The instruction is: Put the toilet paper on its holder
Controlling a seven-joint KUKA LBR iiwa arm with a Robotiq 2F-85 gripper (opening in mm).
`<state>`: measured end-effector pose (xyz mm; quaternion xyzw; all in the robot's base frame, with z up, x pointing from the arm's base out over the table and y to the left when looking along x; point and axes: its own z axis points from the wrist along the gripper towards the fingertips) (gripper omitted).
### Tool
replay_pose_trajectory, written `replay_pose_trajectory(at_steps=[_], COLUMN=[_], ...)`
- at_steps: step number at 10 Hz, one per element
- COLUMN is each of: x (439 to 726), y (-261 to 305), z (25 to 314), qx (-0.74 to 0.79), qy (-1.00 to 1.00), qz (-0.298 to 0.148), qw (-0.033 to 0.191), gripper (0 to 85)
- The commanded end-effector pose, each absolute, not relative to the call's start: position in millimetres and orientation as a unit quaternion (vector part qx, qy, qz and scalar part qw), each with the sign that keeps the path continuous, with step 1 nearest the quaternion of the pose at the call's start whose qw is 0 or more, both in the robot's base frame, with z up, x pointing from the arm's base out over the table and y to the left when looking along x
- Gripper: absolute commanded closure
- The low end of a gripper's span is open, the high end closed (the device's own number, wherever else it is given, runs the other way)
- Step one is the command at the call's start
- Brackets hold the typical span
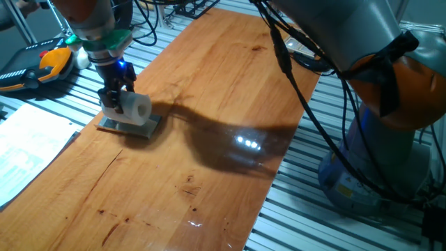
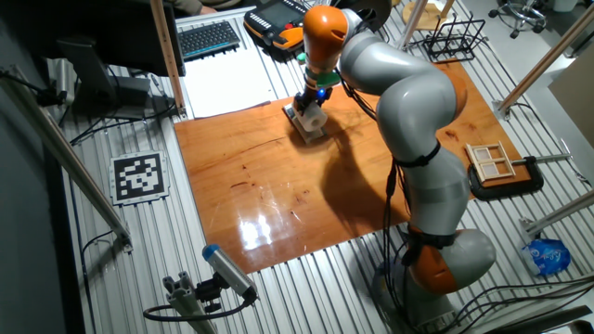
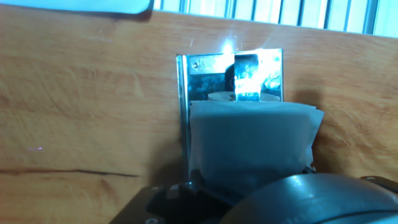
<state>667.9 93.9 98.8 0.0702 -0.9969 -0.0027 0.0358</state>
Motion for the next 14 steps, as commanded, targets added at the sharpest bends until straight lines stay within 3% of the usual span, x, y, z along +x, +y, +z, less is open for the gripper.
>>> replay_pose_trajectory(at_steps=[1,3,4,6,7,14], x=[671.2,674.8,675.7,677.1,676.9,676.4], y=[95.5,97.3,97.1,99.6,100.1,101.1], z=[100.2,96.0,94.1,96.4,97.9,102.2], qx=[0.069,0.067,0.065,0.053,0.041,0.031], qy=[-0.997,-0.997,-0.997,-0.998,-0.998,-0.998], qz=[-0.004,-0.003,-0.005,-0.005,0.001,-0.007], qw=[0.039,0.037,0.038,0.041,0.051,0.06], gripper=[34.0,34.0,17.0,17.0,0.0,0.0])
